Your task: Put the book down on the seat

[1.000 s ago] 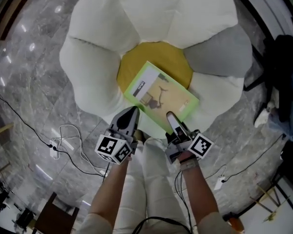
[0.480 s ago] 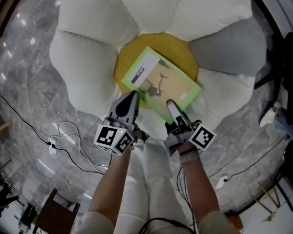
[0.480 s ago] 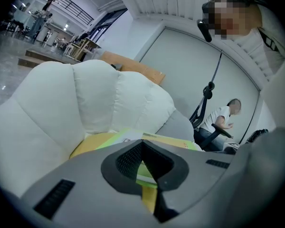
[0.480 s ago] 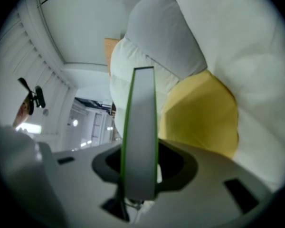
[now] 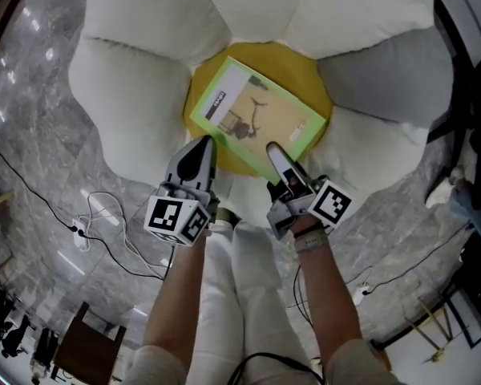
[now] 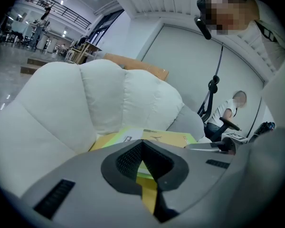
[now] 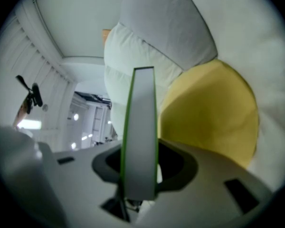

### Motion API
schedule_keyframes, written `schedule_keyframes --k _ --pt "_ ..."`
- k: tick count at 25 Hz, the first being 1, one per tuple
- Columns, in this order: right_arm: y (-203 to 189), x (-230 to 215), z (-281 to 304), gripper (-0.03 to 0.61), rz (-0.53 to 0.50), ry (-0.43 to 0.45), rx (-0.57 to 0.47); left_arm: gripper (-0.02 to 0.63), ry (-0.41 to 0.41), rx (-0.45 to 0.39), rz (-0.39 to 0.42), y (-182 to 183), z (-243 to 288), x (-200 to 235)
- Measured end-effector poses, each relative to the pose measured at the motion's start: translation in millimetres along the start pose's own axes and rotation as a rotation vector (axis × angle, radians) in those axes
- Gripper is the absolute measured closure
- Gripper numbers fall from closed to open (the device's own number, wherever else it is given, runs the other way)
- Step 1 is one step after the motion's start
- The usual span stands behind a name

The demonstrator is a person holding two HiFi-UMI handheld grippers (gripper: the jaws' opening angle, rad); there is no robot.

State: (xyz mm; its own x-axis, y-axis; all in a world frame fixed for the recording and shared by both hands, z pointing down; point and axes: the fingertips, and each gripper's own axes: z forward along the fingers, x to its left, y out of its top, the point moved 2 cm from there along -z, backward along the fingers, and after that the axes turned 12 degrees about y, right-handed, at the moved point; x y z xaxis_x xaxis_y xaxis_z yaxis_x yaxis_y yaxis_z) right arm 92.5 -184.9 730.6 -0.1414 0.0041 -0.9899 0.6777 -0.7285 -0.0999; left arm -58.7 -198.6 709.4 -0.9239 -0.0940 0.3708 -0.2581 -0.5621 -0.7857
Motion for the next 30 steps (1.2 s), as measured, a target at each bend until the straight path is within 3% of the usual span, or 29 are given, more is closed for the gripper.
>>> schedule_keyframes --k 22,26,30 --pt "24 -53 10 0.43 0.052 -0.09 0.098 0.591 -0.019 -0.009 -0.033 -10 13 1" --pt "22 -62 5 0.43 0.035 -0.179 0.123 0.591 -0.026 0.001 -0.042 -11 12 -1" --pt "20 -68 6 0.417 0.082 -0.245 0.097 0.591 -0.028 0.005 -0.049 -14 10 0"
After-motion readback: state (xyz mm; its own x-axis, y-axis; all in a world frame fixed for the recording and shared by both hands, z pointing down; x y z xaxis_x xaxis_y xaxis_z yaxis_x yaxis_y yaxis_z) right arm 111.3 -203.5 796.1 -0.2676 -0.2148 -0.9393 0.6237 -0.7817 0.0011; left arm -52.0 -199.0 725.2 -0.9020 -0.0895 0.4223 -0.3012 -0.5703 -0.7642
